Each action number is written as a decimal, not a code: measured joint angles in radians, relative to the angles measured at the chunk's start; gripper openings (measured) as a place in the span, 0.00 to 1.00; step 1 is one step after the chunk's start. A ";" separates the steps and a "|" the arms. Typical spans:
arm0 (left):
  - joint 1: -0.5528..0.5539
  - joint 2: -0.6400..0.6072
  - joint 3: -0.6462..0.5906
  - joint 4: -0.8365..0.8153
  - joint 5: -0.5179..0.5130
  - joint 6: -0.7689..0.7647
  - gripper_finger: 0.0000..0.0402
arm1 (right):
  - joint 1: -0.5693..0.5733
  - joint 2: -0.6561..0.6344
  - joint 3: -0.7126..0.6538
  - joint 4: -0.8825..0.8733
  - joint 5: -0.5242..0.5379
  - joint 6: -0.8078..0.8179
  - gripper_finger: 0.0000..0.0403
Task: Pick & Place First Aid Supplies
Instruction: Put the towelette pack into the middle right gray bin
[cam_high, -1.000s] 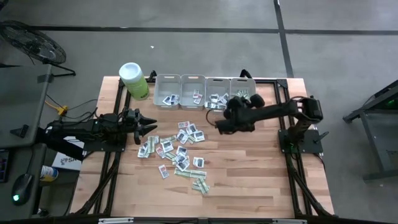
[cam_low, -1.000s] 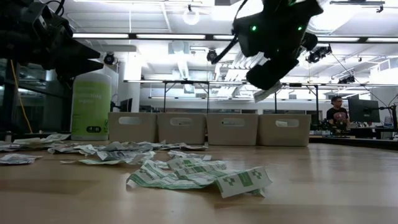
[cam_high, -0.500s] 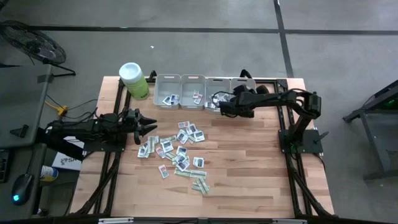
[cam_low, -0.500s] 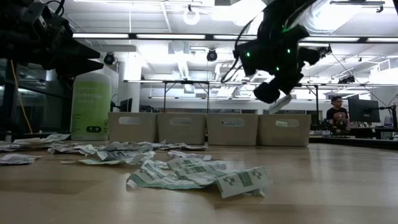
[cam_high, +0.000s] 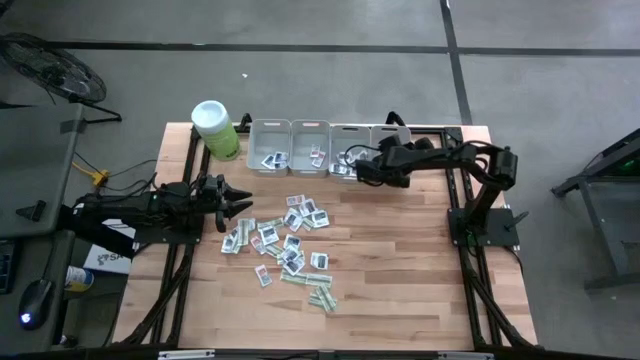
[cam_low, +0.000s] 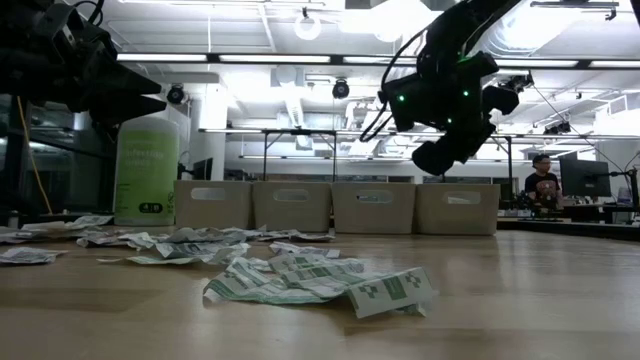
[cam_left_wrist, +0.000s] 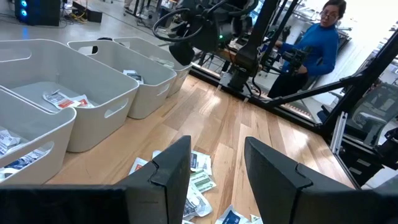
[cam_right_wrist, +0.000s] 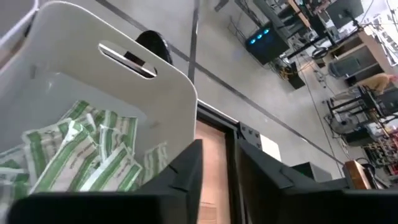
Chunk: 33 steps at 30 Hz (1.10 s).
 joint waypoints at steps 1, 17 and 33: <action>0.000 0.000 0.000 0.000 0.000 0.000 0.37 | 0.005 -0.003 0.000 0.002 -0.003 -0.001 0.23; 0.000 0.000 0.000 0.000 0.000 0.000 0.37 | 0.221 -0.129 0.011 0.526 -0.443 -0.685 0.42; 0.000 0.000 0.000 0.000 0.000 0.000 0.37 | 0.352 -0.113 -0.177 1.131 -0.914 -1.347 0.35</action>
